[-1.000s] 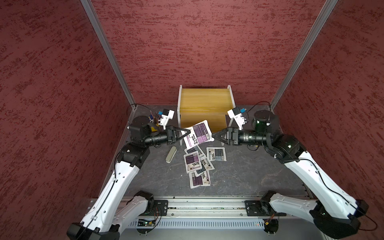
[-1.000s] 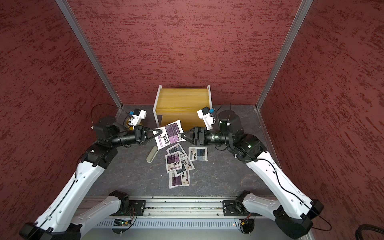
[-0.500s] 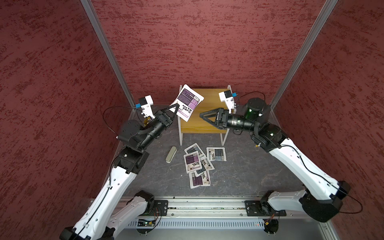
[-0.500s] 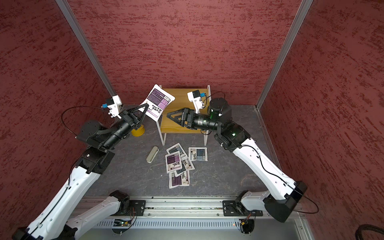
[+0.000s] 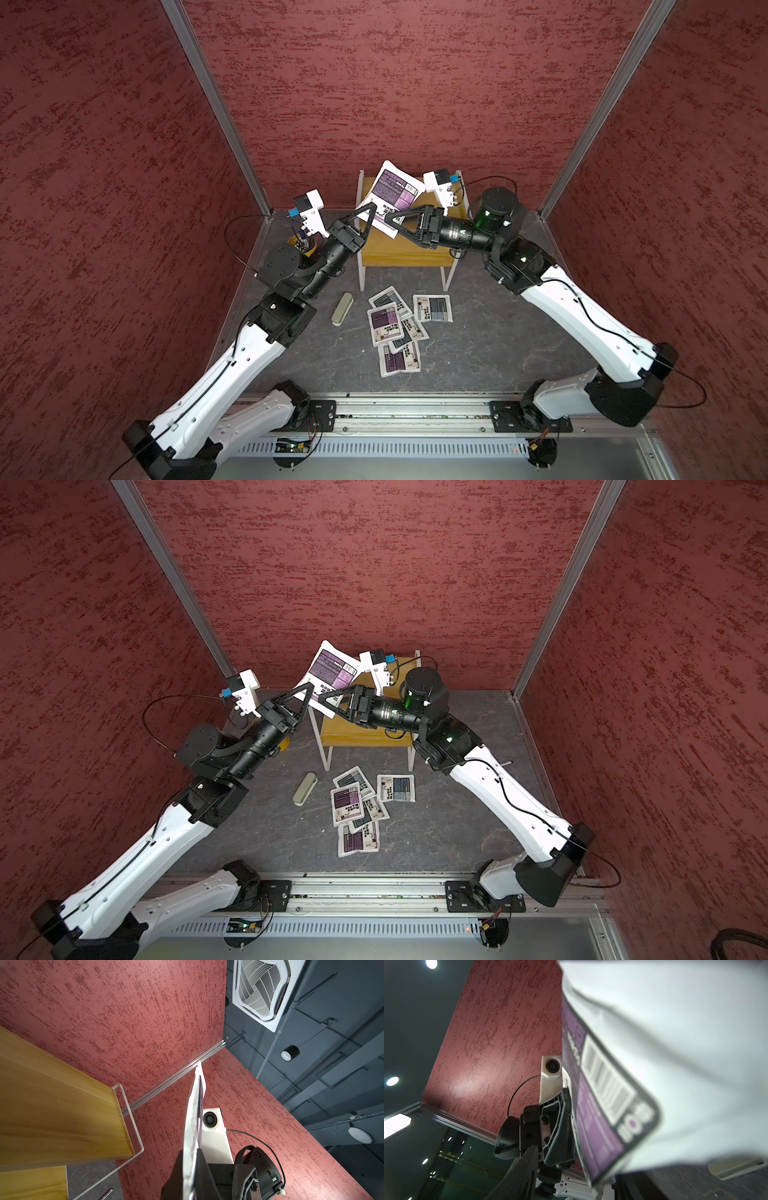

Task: Place the bagged coffee beans on the shelf by color
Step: Place the bagged coffee beans on the shelf.

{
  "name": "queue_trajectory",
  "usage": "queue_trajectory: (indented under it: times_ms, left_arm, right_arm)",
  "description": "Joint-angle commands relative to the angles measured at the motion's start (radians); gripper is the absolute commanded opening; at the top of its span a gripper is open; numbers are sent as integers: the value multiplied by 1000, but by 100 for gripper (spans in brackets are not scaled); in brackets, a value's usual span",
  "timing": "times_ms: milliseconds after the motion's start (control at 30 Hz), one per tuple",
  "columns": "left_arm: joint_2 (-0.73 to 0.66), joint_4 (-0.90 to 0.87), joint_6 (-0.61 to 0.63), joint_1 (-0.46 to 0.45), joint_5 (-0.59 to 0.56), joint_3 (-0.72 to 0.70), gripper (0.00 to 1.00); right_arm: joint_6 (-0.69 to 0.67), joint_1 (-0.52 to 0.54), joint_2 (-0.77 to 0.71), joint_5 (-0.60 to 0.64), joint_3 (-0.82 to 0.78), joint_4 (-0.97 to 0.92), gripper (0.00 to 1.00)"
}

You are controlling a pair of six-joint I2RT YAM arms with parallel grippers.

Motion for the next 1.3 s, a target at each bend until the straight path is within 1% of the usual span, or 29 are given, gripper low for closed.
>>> queue_trajectory:
  times_ms: [0,100,367,433,467,500,533,567,633,700,733,800,833,900,933,1000,1067,1100,1200,1267]
  left_arm:
    - [-22,22,46,-15,-54,-21,2]
    - [-25,22,46,-23,-77,-30,2]
    - [-39,30,48,-37,-100,-54,2]
    - [-46,24,56,-37,-102,-57,2]
    - [-50,19,62,-37,-101,-58,3]
    - [-58,10,70,-36,-101,-59,10]
    - [-68,-6,79,-36,-100,-60,23]
    - [-78,-26,87,-33,-103,-60,31]
    - [-111,-92,107,-22,-103,-60,39]
    - [-143,-185,115,6,-91,-45,48]
    - [-158,-260,118,31,-74,-26,51]
    - [-166,-430,120,98,-12,32,55]
    - [-159,-517,119,137,35,68,56]
    - [-126,-694,137,229,168,154,58]
    - [-113,-749,151,260,214,183,60]
    - [-81,-860,189,309,297,235,67]
    - [-55,-900,221,334,387,254,71]
    - [-43,-913,230,345,435,257,72]
    - [-24,-933,232,363,542,237,76]
    - [-28,-935,234,369,581,210,78]
  right_arm:
    - [1,12,-10,10,14,42,58]
    - [2,14,-18,29,1,49,49]
    - [-5,14,-18,67,-4,40,13]
    - [-9,14,-16,76,-4,30,8]
    - [-11,14,-16,81,-4,24,7]
    - [-14,14,-17,85,-1,16,7]
    - [-22,13,-16,86,5,5,7]
    - [-36,12,-16,89,19,-23,7]
    - [-84,3,-8,83,79,-133,6]
    - [-137,-19,23,69,174,-291,5]
    - [-165,-36,56,58,231,-390,5]
    - [-210,-79,125,23,367,-575,5]
    - [-229,-102,163,3,437,-664,5]
    - [-284,-145,270,-29,614,-854,4]
    - [-307,-161,321,-40,706,-929,4]
    - [-342,-192,444,-62,906,-1086,4]
    - [-350,-214,543,-91,1053,-1158,3]
    - [-339,-225,578,-102,1093,-1168,3]
    - [-307,-252,630,-137,1097,-1126,2]
    - [-294,-259,659,-158,1097,-1102,2]
